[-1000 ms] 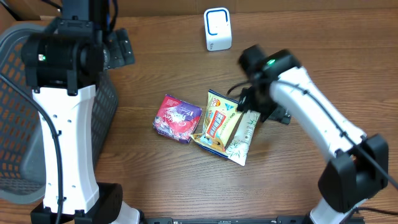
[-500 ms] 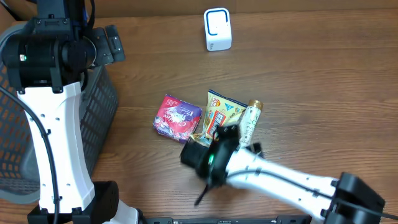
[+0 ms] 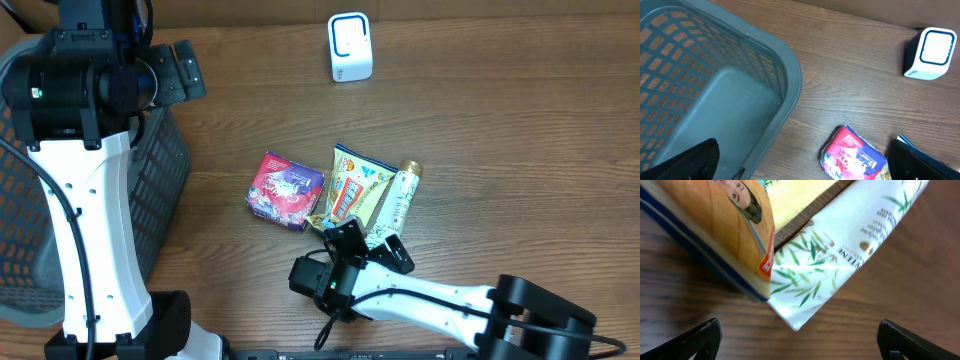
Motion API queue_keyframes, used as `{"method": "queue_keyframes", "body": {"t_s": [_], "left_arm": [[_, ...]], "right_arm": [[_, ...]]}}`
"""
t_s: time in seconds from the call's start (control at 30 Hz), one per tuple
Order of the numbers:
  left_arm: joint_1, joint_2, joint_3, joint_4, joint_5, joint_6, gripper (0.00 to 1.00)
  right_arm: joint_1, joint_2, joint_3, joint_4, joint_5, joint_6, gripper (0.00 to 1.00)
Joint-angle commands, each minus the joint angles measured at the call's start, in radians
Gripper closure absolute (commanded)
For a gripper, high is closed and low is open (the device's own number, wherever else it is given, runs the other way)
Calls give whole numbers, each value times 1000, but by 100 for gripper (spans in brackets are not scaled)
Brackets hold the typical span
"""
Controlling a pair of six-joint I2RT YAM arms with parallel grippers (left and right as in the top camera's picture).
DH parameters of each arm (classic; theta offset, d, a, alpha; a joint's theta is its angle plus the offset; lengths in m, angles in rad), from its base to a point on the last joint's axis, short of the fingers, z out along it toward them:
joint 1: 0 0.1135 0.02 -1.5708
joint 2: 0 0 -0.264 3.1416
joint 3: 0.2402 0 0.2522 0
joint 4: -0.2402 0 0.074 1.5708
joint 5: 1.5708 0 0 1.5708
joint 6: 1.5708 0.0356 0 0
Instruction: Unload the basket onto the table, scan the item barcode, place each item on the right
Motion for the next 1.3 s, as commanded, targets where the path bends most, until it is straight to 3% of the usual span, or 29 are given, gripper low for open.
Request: {"method": "queue_keyframes", "body": {"t_s": [0.0,0.2,0.43,0.57,0.7,0.97,1.07,1.13,1.27], "left_arm": [[5,-2,-2,3,16,16,1],[5,-2,-2,2,16,16,1],[5,-2,-2,-6,16,16,0],[5,-2,-2,-7,16,16,1],[5,-2,-2,-11,16,16,0],[5,-2,-2,-18,16,17,0],[5,-2,-2,-21,16,17,0],[5,-2,-2,-26,15,17,0],[5,-2,-2,-34,8,17,0]], "right_arm": [[-11,51,-9,6,106,-156,0],[-49,121,-9,16,147,-297,0],[-88,157,-9,46,104,-336,0],[-95,167,-9,68,16,-393,8],[-95,167,-9,71,-16,-393,20],[-95,167,-9,76,-42,-381,76],[-95,167,-9,84,-42,-369,85],[-95,167,-9,87,-42,-346,96],[-95,167,6,53,-42,-267,96]]}}
